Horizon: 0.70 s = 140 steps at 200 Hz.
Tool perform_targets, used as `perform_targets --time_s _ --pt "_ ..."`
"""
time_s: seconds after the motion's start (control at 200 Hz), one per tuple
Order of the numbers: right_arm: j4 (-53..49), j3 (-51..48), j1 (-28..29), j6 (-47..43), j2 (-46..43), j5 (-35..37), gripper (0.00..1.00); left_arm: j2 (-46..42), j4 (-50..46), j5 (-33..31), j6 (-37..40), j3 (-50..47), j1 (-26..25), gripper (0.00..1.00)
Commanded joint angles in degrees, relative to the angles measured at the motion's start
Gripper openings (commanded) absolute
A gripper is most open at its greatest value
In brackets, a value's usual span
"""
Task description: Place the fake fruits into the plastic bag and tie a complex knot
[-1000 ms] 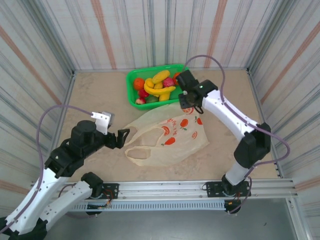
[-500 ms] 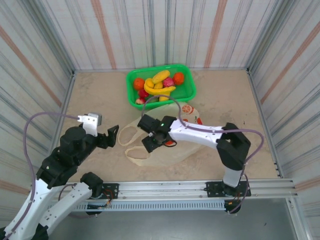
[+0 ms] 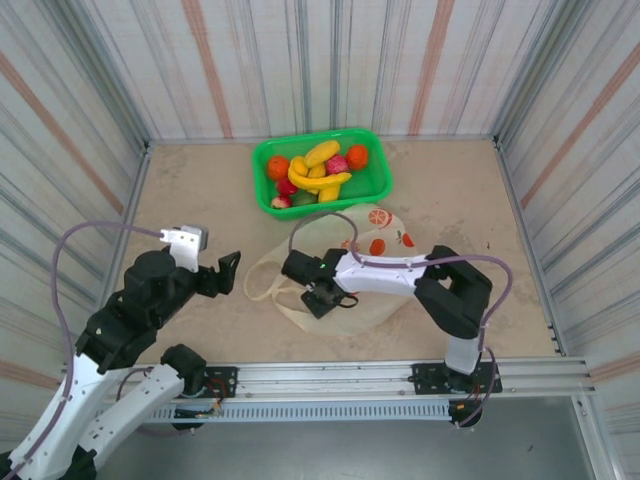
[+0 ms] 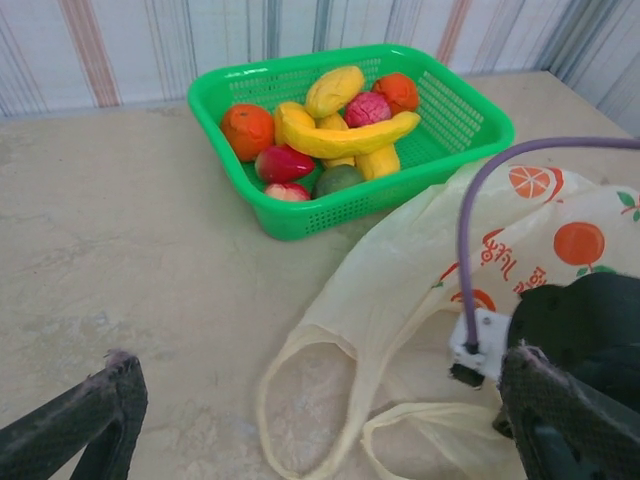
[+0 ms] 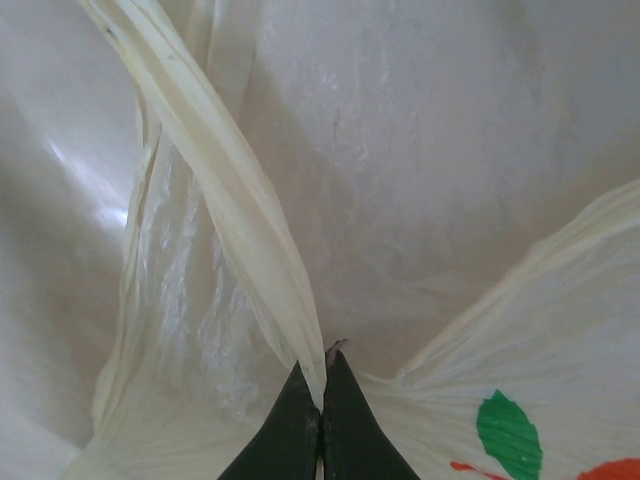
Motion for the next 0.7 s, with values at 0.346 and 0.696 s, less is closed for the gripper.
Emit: perform_targets --time_s 0.346,0.696 --pt "10.2 -19.0 -14.9 -40.8 -42.2 -21.9 0.0 16.7 -5.4 8.9 10.1 4.5 -15.5 0.83" --pt "5.6 -25.4 -18.4 -62.4 -53.9 -21.1 0.0 19.2 -1.8 19.3 16.9 -1.3 -18.6 0.77"
